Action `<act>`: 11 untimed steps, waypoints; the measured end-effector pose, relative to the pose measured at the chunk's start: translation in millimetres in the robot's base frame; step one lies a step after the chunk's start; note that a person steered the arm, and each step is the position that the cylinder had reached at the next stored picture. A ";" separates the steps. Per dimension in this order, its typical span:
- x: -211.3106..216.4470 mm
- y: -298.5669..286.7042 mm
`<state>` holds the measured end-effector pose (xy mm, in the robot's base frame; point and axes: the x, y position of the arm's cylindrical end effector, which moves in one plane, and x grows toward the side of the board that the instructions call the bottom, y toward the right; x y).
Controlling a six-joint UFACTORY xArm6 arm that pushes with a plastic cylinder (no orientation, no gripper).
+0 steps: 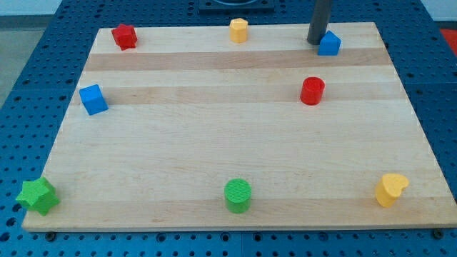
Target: Move the blue triangle close to the red circle
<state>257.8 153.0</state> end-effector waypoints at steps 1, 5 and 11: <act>-6.3 -0.1; 8.5 60.4; 46.1 -15.6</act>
